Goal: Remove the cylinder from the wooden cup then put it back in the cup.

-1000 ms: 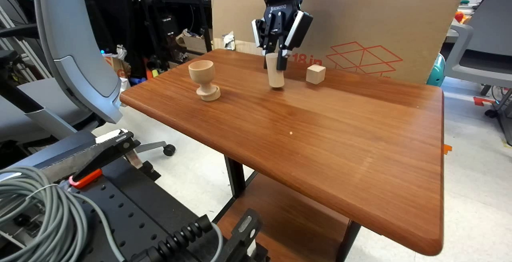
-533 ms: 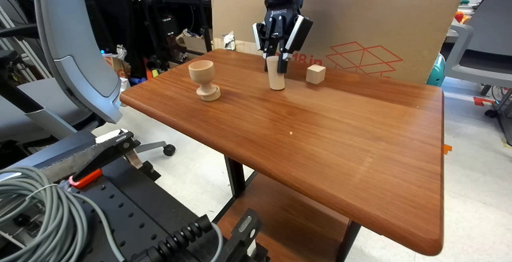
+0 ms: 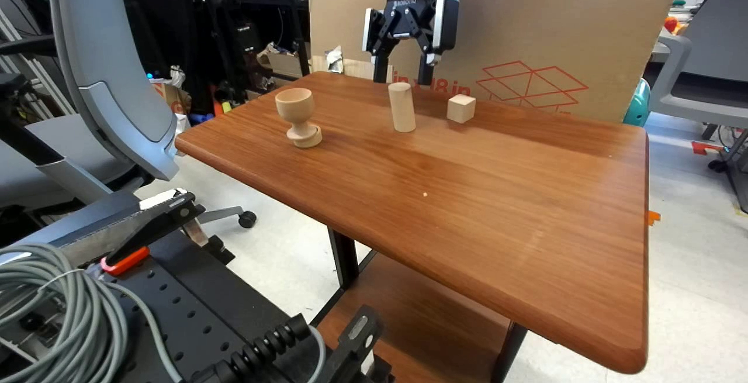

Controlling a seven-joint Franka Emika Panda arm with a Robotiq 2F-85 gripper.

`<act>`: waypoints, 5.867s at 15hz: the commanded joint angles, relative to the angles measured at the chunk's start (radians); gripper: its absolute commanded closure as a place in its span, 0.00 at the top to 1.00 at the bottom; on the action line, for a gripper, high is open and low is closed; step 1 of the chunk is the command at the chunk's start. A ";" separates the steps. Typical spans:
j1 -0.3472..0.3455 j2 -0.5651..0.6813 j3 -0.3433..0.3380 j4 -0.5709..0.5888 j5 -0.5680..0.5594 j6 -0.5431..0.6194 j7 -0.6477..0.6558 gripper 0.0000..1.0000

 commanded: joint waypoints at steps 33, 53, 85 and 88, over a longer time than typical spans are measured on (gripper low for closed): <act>0.007 -0.074 -0.031 -0.129 -0.020 0.026 -0.039 1.00; 0.033 -0.021 -0.007 0.014 -0.046 -0.148 -0.080 0.10; 0.169 -0.462 0.066 -0.575 -0.082 0.048 0.113 0.10; 0.166 -0.466 0.067 -0.589 -0.082 0.050 0.138 0.10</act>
